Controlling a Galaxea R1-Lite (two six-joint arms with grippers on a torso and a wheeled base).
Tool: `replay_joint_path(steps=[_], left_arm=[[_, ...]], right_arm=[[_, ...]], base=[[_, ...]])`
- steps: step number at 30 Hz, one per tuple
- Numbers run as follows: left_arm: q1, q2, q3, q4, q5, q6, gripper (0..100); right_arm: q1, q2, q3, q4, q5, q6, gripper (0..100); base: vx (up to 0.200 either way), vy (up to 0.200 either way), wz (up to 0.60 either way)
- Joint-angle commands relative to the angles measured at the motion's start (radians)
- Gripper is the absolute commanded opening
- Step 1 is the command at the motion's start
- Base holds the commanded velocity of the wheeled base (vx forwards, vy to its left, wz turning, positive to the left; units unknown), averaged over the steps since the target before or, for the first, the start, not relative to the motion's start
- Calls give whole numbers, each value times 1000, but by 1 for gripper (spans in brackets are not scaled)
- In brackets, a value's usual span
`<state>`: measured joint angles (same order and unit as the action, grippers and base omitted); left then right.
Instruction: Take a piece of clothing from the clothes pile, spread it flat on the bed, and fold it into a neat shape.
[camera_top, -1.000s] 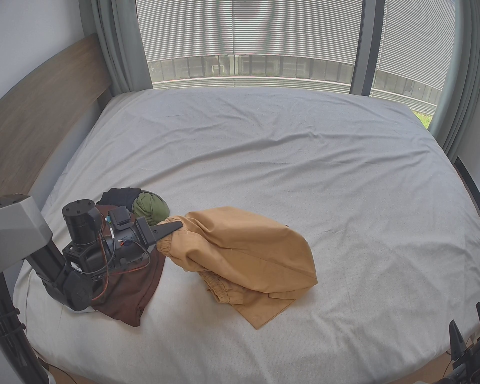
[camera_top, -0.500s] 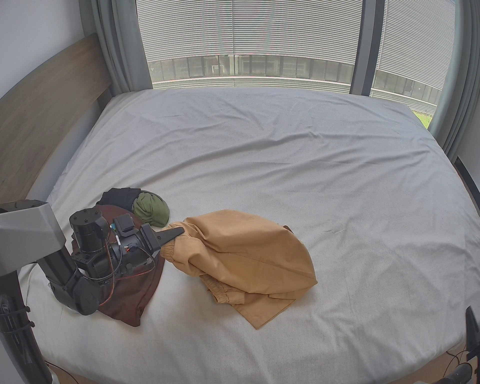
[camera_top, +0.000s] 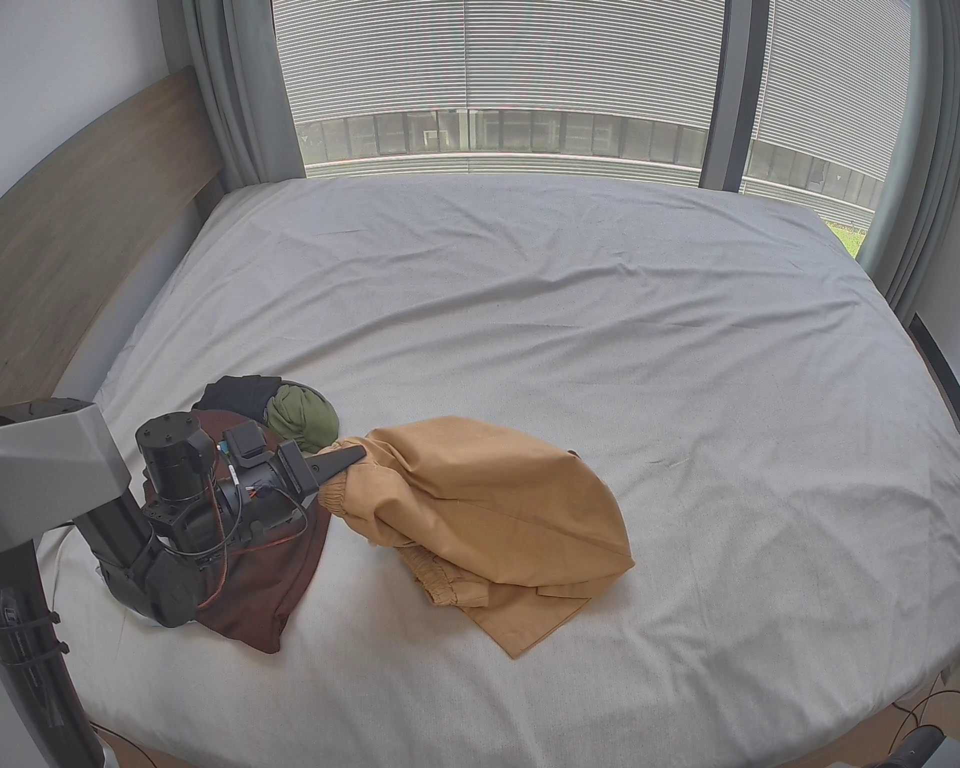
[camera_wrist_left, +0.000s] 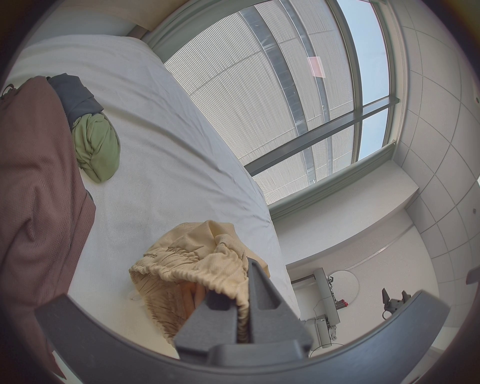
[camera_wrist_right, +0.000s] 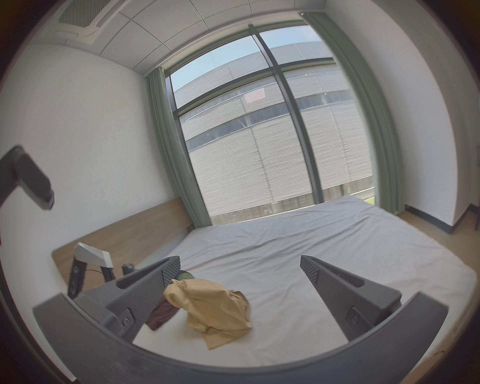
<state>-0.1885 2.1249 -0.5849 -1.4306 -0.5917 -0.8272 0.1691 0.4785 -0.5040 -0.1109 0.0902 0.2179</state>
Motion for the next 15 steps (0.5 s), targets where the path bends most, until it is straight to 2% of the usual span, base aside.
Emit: replay_joint_path(steps=[1,6,15], left_arm=[[6,0,-7,-24,1,-13,0],[6,-3,-7,-25,1,-15,0],[3,-2,-9,-34,1,-15,0]], right_arm=[[76,358,-73,-141,77,58,100],[78,517,-44,-337,91,71,100],[72,701,-62,-365,183,89,100]], base=[[0,0,0],[0,0,0],[0,0,0]])
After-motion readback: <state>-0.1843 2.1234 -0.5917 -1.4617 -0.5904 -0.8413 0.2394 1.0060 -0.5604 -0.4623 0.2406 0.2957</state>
